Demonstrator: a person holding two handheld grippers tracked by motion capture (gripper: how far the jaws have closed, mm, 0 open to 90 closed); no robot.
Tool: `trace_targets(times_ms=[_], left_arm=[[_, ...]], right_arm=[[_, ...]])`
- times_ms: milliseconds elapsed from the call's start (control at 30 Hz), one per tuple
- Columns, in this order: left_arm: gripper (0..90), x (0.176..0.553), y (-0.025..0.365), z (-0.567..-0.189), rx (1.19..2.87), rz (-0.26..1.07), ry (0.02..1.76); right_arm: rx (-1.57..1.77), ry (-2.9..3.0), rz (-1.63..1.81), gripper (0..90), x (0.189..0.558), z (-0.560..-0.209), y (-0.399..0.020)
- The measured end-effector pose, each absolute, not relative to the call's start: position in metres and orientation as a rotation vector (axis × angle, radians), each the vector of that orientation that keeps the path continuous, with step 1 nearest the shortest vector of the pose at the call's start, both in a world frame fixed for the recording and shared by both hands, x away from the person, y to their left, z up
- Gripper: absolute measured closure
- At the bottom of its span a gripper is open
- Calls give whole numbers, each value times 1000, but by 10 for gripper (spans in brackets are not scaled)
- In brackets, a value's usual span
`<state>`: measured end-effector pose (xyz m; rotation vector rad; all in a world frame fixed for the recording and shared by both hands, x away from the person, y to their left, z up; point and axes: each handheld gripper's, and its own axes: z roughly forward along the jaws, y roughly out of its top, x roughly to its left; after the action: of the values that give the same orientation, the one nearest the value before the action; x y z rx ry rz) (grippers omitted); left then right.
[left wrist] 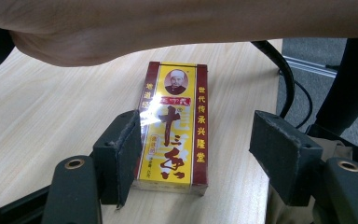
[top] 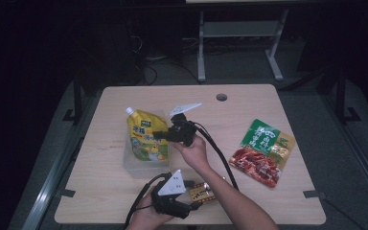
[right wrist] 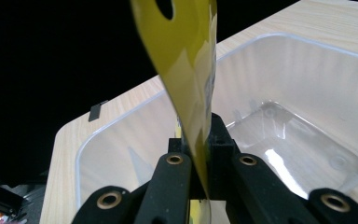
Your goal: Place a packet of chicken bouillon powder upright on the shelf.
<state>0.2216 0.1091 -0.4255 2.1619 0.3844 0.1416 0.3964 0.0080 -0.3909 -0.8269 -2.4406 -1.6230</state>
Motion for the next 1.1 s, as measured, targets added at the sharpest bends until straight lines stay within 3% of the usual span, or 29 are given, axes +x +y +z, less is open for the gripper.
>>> trace_targets(times_ms=[200,267,367,400,600,1100], left_arm=[[322,222,109,-426,2162,145,391],[318,223,110,-425,2163,149,389],[305,224,111,-426,2164,158,387],[302,224,111,-425,2172,165,390],[270,227,110,-428,2187,189,405],[225,235,95,-436,2274,201,393]], right_arm=[[-886,-2409,-1624,870,398,-393,7],[-895,-2433,-1606,764,399,-391,6],[-886,-2432,-1591,710,399,-390,3],[-876,-2448,-1586,633,399,-387,-1],[-885,-2456,-1577,480,397,-377,-25],[-902,-2505,-1539,379,372,-363,-89]])
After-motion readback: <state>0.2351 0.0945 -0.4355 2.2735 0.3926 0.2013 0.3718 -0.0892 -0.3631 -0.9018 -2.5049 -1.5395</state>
